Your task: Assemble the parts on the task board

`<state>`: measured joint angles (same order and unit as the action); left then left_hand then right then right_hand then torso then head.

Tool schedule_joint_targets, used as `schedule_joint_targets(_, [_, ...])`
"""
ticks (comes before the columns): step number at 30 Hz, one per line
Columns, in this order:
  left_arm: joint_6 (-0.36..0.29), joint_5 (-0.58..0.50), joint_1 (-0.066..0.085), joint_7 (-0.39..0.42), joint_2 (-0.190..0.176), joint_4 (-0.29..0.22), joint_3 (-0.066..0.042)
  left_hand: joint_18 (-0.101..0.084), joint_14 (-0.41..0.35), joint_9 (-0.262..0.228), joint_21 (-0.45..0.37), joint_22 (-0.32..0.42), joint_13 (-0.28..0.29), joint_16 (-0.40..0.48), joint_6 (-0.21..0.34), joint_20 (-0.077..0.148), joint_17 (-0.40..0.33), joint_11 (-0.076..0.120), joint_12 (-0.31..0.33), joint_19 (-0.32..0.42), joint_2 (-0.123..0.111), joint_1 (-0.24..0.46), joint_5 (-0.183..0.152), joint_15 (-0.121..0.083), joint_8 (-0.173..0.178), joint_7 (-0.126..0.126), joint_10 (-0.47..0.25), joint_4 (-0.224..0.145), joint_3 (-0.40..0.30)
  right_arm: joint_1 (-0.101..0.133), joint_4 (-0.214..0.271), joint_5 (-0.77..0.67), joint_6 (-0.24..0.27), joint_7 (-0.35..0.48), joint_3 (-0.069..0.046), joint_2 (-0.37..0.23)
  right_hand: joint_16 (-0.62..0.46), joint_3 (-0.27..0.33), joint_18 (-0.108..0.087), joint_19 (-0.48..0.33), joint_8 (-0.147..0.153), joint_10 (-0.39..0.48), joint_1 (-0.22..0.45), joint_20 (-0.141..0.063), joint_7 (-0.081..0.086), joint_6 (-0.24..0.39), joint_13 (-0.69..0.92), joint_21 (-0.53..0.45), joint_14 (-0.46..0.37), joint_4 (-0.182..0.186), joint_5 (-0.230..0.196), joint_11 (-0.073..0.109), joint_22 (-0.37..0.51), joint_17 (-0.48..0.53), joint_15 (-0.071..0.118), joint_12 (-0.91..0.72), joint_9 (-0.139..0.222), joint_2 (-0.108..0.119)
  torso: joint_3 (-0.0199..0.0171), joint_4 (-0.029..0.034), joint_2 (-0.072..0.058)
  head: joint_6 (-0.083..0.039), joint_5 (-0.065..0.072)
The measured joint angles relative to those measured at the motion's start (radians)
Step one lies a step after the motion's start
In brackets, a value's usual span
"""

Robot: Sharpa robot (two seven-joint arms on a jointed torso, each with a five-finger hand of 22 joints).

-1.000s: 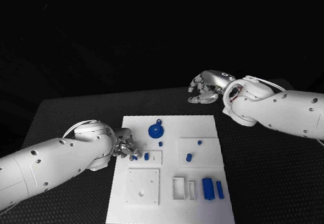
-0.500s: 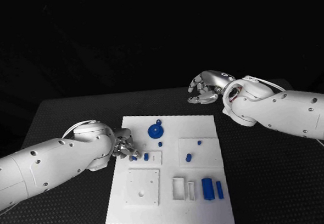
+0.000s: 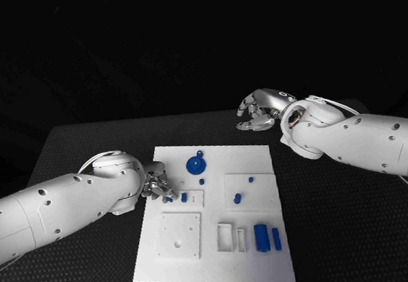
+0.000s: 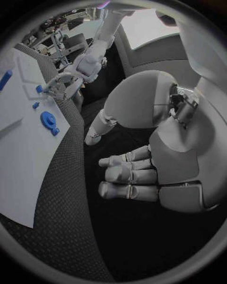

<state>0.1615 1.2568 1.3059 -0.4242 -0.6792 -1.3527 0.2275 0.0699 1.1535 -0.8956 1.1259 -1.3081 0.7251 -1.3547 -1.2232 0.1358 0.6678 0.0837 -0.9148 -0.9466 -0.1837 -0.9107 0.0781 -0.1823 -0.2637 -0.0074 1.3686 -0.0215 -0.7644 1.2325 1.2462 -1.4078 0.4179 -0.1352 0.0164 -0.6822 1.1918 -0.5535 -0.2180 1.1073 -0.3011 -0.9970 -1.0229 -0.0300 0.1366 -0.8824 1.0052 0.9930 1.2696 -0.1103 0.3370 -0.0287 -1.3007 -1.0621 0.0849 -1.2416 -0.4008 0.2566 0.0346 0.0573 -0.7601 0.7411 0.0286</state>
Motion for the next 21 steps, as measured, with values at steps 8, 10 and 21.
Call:
schedule_joint_targets(8, [0.002, 0.000, 0.000, -0.003, 0.001, 0.002, 0.000, 0.000, -0.005, 0.009, -0.004, 0.000, 0.001, 0.000, 0.002, 0.000, 0.001, 0.001, 0.000, 0.000, -0.005, 0.044, 0.000, -0.005, 0.000, -0.002, -0.002, 0.056, 0.004, 0.000, 0.000, 0.000, 0.000, 0.000, 0.000, 0.000, 0.000, 0.000, 0.000, 0.000, 0.000, 0.000, 0.000, 0.000, 0.000, 0.000, 0.000, 0.000, 0.000, 0.000, 0.000, 0.000, 0.000, 0.000, 0.000, 0.000, 0.000, 0.000, -0.0001, -0.0002, 0.000, 0.000, 0.000])
schedule_joint_targets(10, [0.002, 0.000, 0.000, -0.004, 0.001, 0.002, 0.000, 0.000, -0.006, 0.009, -0.004, 0.000, 0.001, 0.000, 0.003, 0.000, 0.001, 0.002, 0.000, 0.000, -0.004, 0.053, 0.000, -0.005, 0.000, -0.002, -0.002, 0.057, 0.005, 0.000, 0.000, 0.000, 0.000, 0.000, 0.000, 0.000, 0.000, 0.000, 0.000, 0.000, 0.000, 0.000, 0.000, 0.000, 0.000, 0.000, 0.000, 0.000, 0.000, 0.000, 0.001, 0.000, 0.000, 0.000, 0.000, 0.000, 0.000, 0.000, 0.0000, -0.0003, 0.000, -0.001, 0.000])
schedule_joint_targets(21, [0.002, 0.000, 0.000, -0.006, 0.002, 0.003, 0.000, 0.000, -0.006, 0.014, -0.004, 0.000, 0.002, 0.000, 0.002, 0.000, 0.002, 0.002, 0.000, 0.000, -0.008, 0.067, 0.002, -0.005, 0.000, -0.002, -0.002, 0.066, 0.005, 0.000, 0.000, 0.000, 0.000, 0.000, 0.000, 0.000, 0.000, 0.000, 0.000, 0.000, 0.000, 0.000, 0.000, 0.000, -0.001, -0.001, -0.001, 0.000, 0.000, 0.000, 0.004, 0.000, 0.000, 0.000, 0.000, 0.000, 0.000, 0.000, 0.0006, 0.0000, 0.000, 0.000, 0.001])
